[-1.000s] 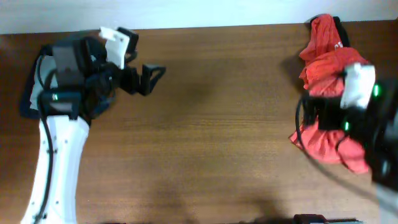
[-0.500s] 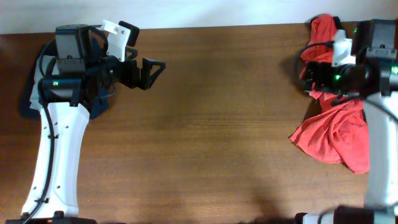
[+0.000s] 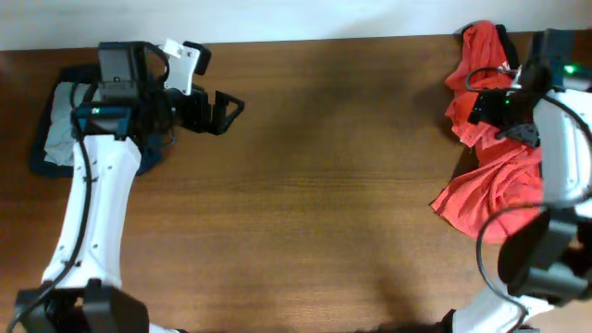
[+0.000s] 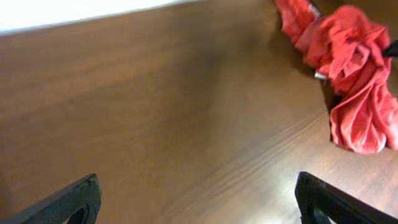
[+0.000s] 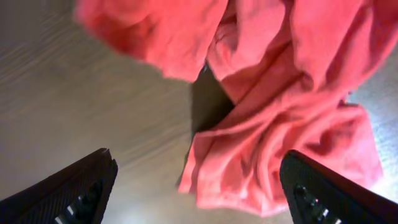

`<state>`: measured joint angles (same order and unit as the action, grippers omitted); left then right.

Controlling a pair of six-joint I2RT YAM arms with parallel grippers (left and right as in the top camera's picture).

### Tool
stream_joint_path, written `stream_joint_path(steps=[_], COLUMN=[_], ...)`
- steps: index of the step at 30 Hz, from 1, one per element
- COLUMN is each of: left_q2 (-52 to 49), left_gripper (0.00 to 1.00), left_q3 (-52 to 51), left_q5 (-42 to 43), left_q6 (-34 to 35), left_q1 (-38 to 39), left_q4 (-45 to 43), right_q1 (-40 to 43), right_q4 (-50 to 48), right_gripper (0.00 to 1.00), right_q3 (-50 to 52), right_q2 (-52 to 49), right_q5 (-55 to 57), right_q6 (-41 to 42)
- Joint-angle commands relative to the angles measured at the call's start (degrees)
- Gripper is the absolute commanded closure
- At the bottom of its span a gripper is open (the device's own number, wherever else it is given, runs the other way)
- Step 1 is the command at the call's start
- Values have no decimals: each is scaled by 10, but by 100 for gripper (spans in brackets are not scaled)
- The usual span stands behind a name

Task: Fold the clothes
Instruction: 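Reach the right gripper to the crumpled orange t-shirt and grasp it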

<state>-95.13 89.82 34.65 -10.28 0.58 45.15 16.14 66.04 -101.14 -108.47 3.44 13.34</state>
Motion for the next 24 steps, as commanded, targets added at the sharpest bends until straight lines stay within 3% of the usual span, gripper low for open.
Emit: stream_joint_path(steps=[1, 6, 12, 21, 24], left_q2=[-14, -16, -16, -16, -16], left_gripper=[1, 1, 1, 1, 1], left_q3=[12, 12, 12, 12, 12], left_q5=[-6, -6, -25, -30, -30], left_q6=[-1, -1, -1, -1, -1], left_q1=[2, 2, 2, 2, 2], left_q4=[8, 7, 8, 4, 3], right_q1=[1, 1, 0, 0, -1], right_q4=[-29, -103, -194, -221, -226], right_gripper=[13, 16, 38, 39, 34], right_q3=[-4, -4, -4, -4, -4], right_q2=[-37, -73, -103, -138, -155], right_q5=[29, 32, 26, 23, 3], right_q6=[19, 4, -30, -41, -40])
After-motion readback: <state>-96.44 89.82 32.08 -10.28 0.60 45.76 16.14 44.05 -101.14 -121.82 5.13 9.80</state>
